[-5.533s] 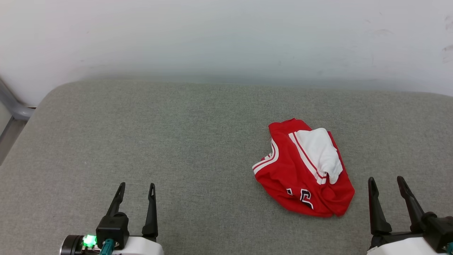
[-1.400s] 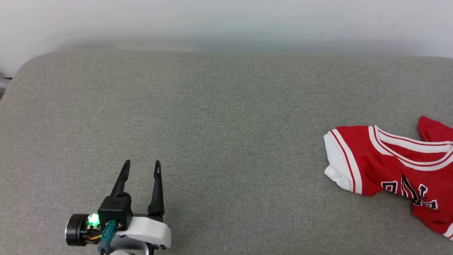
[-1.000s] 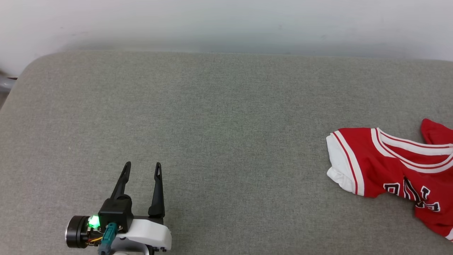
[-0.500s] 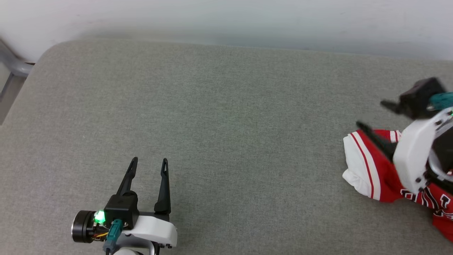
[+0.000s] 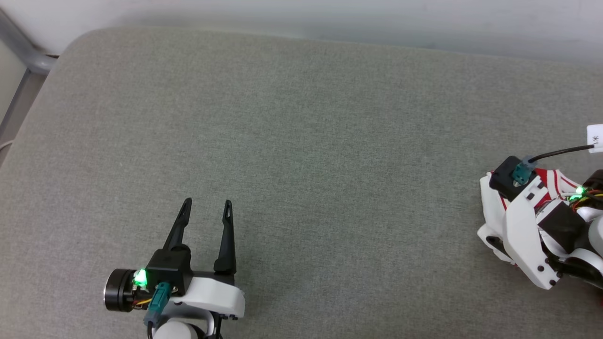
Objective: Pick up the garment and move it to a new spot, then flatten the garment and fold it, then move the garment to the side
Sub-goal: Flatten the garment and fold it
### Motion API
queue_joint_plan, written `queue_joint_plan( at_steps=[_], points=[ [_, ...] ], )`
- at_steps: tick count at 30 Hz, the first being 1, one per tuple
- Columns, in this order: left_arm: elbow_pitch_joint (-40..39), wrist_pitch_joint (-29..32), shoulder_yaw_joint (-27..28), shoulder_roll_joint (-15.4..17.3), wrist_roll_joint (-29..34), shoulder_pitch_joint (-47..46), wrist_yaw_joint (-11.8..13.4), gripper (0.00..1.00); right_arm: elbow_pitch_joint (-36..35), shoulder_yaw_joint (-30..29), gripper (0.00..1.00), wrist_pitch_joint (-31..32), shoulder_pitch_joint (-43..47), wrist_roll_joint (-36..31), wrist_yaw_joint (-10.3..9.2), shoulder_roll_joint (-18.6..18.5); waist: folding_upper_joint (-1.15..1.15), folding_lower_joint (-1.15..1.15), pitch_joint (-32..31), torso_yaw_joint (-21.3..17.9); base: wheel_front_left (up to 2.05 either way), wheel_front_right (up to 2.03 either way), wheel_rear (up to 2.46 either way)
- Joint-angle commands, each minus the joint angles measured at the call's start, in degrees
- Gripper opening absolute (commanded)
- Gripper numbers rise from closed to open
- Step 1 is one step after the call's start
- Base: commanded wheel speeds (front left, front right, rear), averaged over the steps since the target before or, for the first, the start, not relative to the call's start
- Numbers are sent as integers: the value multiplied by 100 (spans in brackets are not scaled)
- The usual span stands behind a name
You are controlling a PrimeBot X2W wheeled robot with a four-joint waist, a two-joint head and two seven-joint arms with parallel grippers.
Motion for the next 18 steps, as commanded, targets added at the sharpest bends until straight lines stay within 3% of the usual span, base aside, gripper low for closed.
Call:
queue_joint_plan(
  at_steps=[1, 14, 15, 16, 18],
  points=[
    [-7, -15, -35, -3, -21, -123, 36, 100, 250, 184, 100, -101, -164, -21, -8, 75, 0, 0, 116, 75, 0, 0, 0],
    [60, -15, -67, -4, -81, -223, 113, 100, 1831, 1723, 100, -614, -156, 212, -5, 454, 0, 0, 260, 169, 0, 0, 0],
    [62, -15, -50, -5, -68, -202, 110, 100, 1851, 1749, 9, -734, -192, 248, -5, 487, 0, 0, 245, 146, 0, 0, 0],
    [72, -15, -30, -5, -61, -191, 98, 100, 1876, 1755, 0, -849, -253, 278, -5, 520, 0, 0, 224, 122, 0, 0, 0],
    [91, -15, -5, -3, -37, -175, 78, 100, 1891, 1646, 0, -1193, -410, 340, -5, 566, 0, 0, 170, 66, 0, 0, 0]
  ],
)
